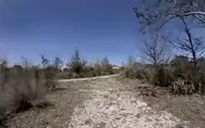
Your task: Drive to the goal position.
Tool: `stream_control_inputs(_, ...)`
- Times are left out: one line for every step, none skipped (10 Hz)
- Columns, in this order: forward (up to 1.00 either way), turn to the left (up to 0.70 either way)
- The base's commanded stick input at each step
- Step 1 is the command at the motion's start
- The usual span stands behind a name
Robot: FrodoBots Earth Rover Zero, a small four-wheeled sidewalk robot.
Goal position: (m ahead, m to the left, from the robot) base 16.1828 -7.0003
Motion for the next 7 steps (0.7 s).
stream_control_inputs(0.7, 0.0)
stream_control_inputs(0.7, 0.0)
stream_control_inputs(0.7, 0.0)
stream_control_inputs(0.7, 0.0)
stream_control_inputs(0.7, 0.0)
stream_control_inputs(0.7, -0.05)
stream_control_inputs(0.7, -0.17)
